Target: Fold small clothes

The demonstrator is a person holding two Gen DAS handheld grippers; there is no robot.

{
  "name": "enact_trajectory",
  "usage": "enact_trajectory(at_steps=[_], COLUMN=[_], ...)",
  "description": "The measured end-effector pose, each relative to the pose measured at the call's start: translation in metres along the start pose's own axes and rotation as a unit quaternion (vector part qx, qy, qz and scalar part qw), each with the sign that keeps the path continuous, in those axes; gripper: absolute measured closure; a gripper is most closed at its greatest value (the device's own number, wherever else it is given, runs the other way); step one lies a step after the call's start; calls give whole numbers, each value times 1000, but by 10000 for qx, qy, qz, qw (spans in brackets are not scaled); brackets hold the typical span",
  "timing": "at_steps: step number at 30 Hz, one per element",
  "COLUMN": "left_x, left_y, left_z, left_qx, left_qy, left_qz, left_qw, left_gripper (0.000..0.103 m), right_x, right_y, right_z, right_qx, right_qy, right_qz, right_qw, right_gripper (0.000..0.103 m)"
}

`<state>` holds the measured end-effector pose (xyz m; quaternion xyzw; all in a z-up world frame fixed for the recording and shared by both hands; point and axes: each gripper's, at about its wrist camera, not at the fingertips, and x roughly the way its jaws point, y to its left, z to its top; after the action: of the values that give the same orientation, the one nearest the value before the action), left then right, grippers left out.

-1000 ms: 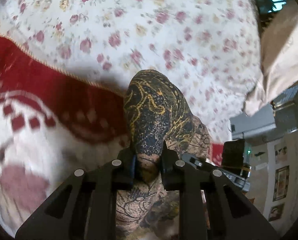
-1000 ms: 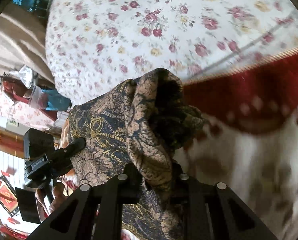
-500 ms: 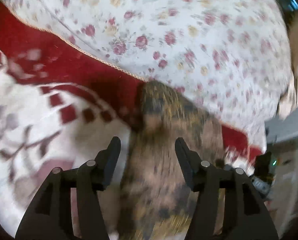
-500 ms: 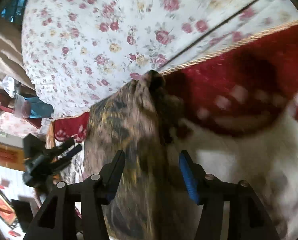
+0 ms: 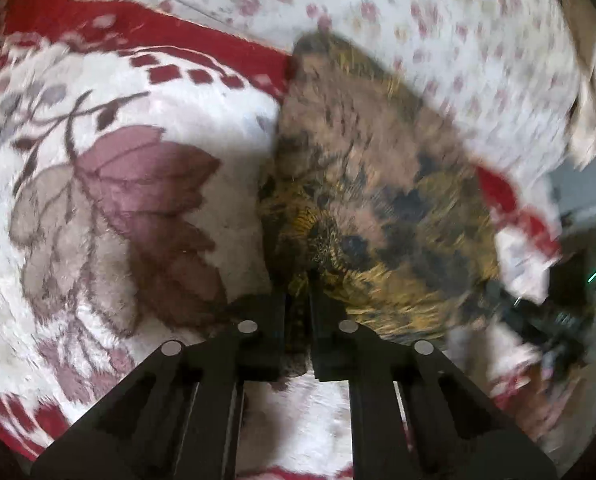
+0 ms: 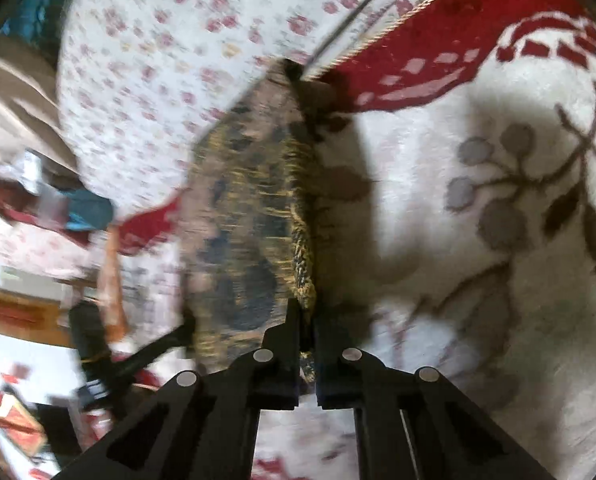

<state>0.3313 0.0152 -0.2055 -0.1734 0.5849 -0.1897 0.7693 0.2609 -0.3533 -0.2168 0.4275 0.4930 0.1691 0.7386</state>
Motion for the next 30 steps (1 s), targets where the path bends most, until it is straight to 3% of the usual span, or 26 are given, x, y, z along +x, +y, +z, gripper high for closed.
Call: enact_trajectory(at_steps=[3, 5, 7, 9, 12, 14, 15, 16, 17, 18, 22, 24, 25, 27, 30], left_x=[-14, -16, -9, 1, -3, -20, -25, -29, -32, -31, -1, 14, 14, 9, 9], left_y=[20, 39, 49, 54, 41, 26, 18, 10, 5, -1, -5, 6, 7, 6, 15], left_z=[0, 3, 4, 2, 4, 3, 4, 3, 2, 1, 2, 1, 1, 2, 3], left_qx=[-385, -731, -903, -1030, -896, -525, -342, -164, -21, 96, 220, 107, 38, 77, -150], left_qy=[-36, 5, 202, 403, 338, 23, -111, -255, -371, -431, -38, 218, 150, 24, 104], left_qz=[-441, -682, -726, -498, -335, -166, -87, -9, 114, 188, 398, 669, 679, 704, 336], left_qw=[9983, 9950, 9931, 9926, 9948, 9985, 9993, 9995, 9992, 9988, 9990, 9975, 9976, 9975, 9993], left_gripper=[97, 97, 97, 94, 90, 87, 75, 66, 46, 40, 40, 41, 43, 85, 96], right_x=[-9, -6, 10, 38, 47, 38, 36, 35, 34, 32, 49, 62, 64, 66, 67], right_y=[13, 14, 10, -8, -24, -12, -8, -5, -1, 1, 16, 21, 24, 29, 30], right_z=[-5, -8, -12, -16, -18, -17, -18, -20, -21, -21, -25, -25, -26, -27, -29], right_qx=[47, 130, 159, 279, 553, 203, 86, 4, -72, -112, -224, -372, -405, -535, -617], right_qy=[-31, 84, 312, 743, 875, 739, 695, 680, 626, 528, 585, 667, 628, 555, 475], right_qz=[841, 1107, 809, 18, 56, -147, -298, -414, -491, -498, -440, -635, -769, -875, -1120], right_qw=[9964, 9937, 9961, 9968, 9946, 9970, 9971, 9968, 9968, 9973, 9971, 9951, 9942, 9932, 9907], right_gripper=[99, 99, 99, 99, 98, 96, 87, 69, 59, 47, 48, 63, 66, 66, 90])
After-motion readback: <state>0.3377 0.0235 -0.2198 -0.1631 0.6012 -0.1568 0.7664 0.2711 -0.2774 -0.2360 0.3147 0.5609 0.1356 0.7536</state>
